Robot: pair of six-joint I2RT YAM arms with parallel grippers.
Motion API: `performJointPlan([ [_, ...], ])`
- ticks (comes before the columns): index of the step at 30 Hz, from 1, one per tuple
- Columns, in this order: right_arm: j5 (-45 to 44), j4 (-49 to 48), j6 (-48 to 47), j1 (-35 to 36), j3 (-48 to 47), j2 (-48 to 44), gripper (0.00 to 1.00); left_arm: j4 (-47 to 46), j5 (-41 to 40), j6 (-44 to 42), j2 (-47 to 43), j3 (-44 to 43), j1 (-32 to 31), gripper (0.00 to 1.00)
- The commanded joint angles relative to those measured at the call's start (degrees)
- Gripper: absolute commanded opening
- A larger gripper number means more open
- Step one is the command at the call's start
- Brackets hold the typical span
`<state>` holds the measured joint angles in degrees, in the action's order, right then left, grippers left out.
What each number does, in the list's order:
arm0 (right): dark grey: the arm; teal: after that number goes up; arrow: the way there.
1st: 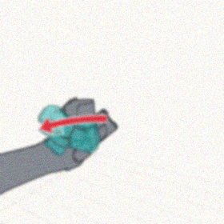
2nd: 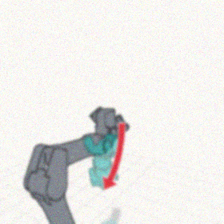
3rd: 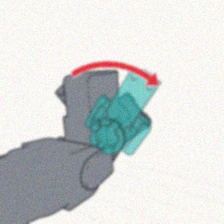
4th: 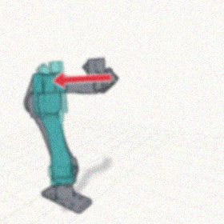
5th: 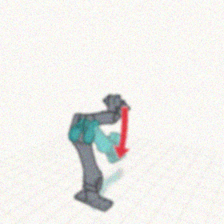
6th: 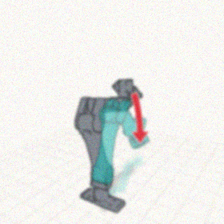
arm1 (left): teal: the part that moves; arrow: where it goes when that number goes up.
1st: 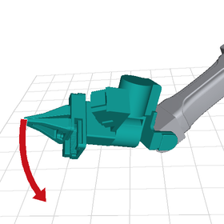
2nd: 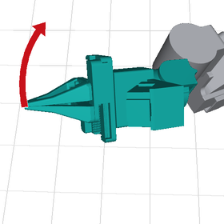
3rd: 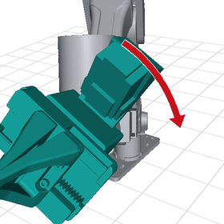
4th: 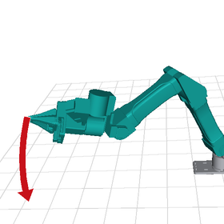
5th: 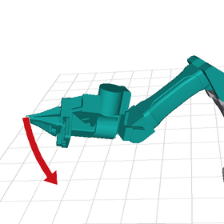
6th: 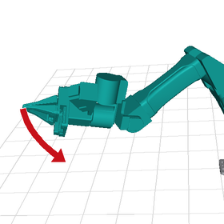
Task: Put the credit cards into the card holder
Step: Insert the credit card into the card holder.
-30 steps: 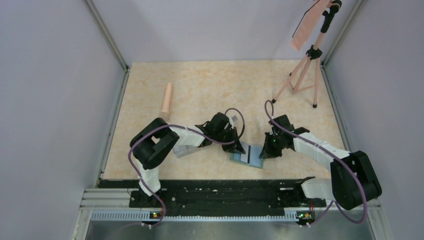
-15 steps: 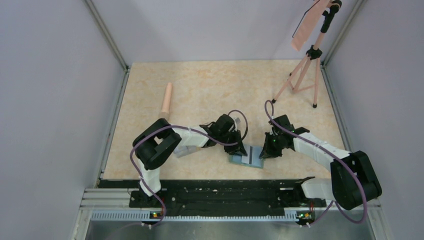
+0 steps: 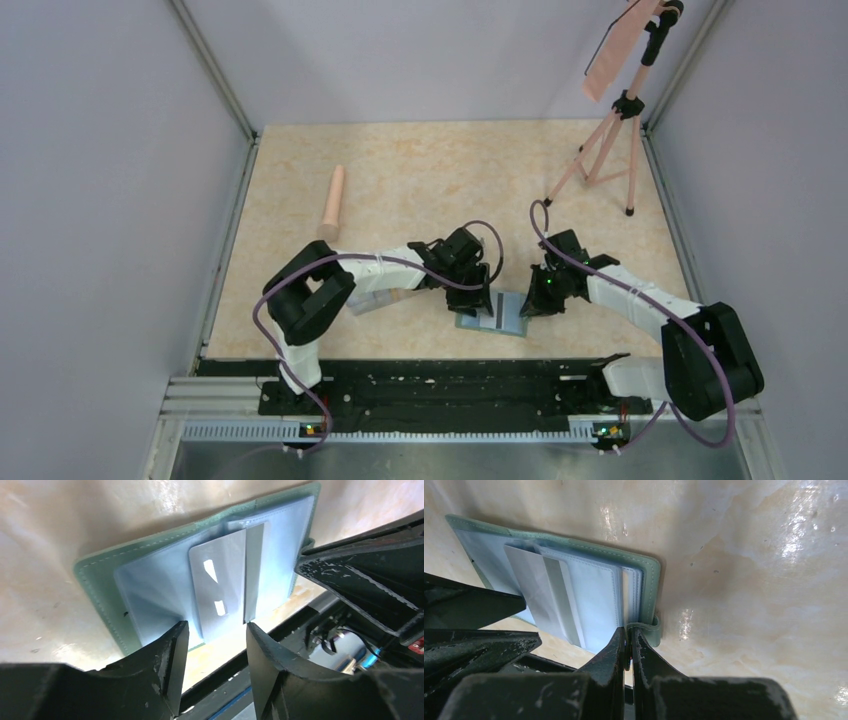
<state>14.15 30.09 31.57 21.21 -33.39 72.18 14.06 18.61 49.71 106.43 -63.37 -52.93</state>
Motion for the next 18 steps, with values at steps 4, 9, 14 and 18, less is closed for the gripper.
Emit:
performJointPlan([
  [4,-2.19,1.20,0.00,-0.33,-1.44,-1.67,0.00,10.19,-6.30,-4.31,0.58,-6.27,-1.01,0.53],
  [9,-2.20,1.35,-0.02,-0.35,-1.56,-1.68,0.00,8.98,-3.72,-4.51,4.15,-8.30,-1.12,0.49],
  [14,-2.10,1.79,0.04,-0.32,-1.90,-2.25,0.00,4.99,0.42,-3.66,5.70,-8.38,-1.26,0.42],
  [18,-1.69,1.94,0.15,-0.37,-2.22,-2.51,0.00,1.03,3.05,-2.77,5.47,-8.36,-1.52,0.34],
])
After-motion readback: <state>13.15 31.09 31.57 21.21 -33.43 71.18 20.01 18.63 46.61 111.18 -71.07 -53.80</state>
